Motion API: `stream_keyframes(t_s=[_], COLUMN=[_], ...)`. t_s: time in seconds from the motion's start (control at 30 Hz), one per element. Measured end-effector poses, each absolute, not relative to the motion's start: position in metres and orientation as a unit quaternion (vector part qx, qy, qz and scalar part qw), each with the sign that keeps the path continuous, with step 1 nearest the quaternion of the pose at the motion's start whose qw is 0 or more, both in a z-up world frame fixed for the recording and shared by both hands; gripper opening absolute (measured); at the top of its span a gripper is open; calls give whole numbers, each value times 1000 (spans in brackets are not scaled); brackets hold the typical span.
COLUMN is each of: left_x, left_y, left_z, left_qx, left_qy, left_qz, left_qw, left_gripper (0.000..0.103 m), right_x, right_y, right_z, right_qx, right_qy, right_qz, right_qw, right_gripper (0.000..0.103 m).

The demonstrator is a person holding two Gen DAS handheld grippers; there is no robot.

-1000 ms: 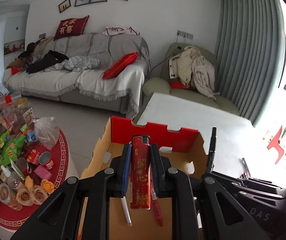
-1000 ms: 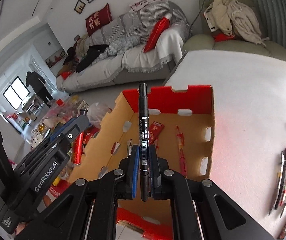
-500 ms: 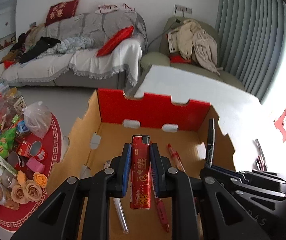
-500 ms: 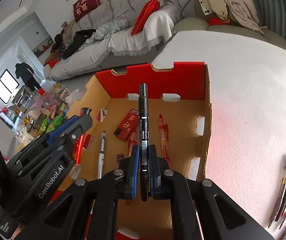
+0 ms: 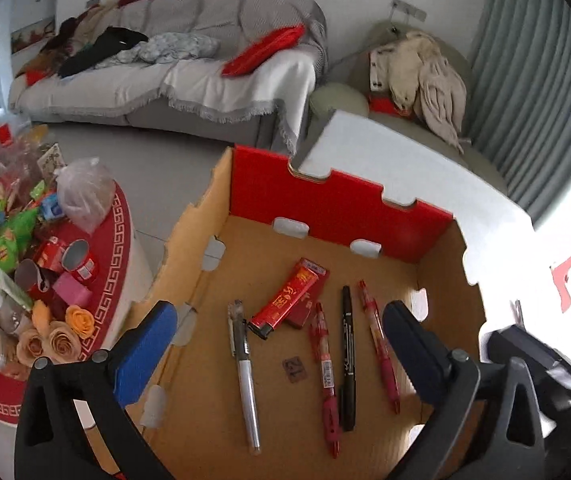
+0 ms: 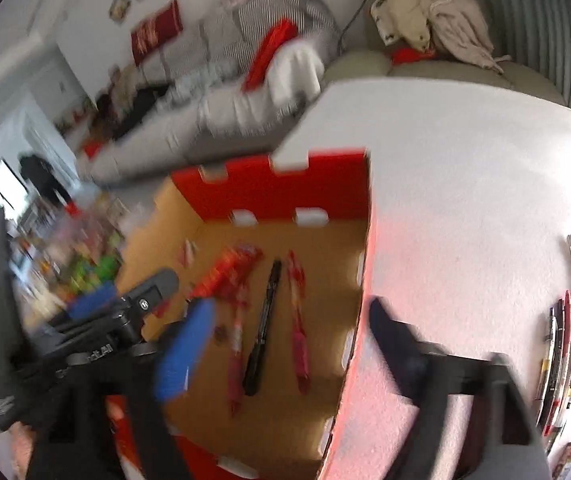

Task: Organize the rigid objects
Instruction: 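Move the left tool to the black gel pen while the right tool approaches the small red box, then close the right tool on the small red-and-gold box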

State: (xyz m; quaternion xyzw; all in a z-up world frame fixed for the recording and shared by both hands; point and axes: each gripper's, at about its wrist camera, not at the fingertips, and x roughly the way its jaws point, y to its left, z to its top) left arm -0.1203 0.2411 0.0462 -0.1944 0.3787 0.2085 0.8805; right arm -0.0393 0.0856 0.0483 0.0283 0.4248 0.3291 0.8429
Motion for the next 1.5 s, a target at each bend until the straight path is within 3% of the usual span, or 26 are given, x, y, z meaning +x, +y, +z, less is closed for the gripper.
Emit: stream_keyframes(t_s=[0.17,0.4,0.67,0.93,1.2,1.5], left_x=[-126,-106,-50,-14,0,3], left_y=[218,109,-19,-46,-55,-25], left_z=[65,87,37,-14,-37,-45], left_qx=[-195,-151,-84,-8,3,-21], left_qy=[357,369,437,487,512,513], left_qz=[177,58,1,39,36,70], left_qw=[896,915,896,873,858,855], left_gripper=[103,103,103,103,103,103], right_x=[-54,-56,-68,-72,-69,-73], right_y=[40,-56,-172,-228,-240,-211], right_z=[71,42,14,-6,-20,-27], right_qx=[50,81,121,156,173,119], right_qy=[378,416,448,461,468,488], right_qz=[305,206,86,55,59,64], right_qw=[873,882,882,872,865,862], right_gripper=[89,89,89,89,89,89])
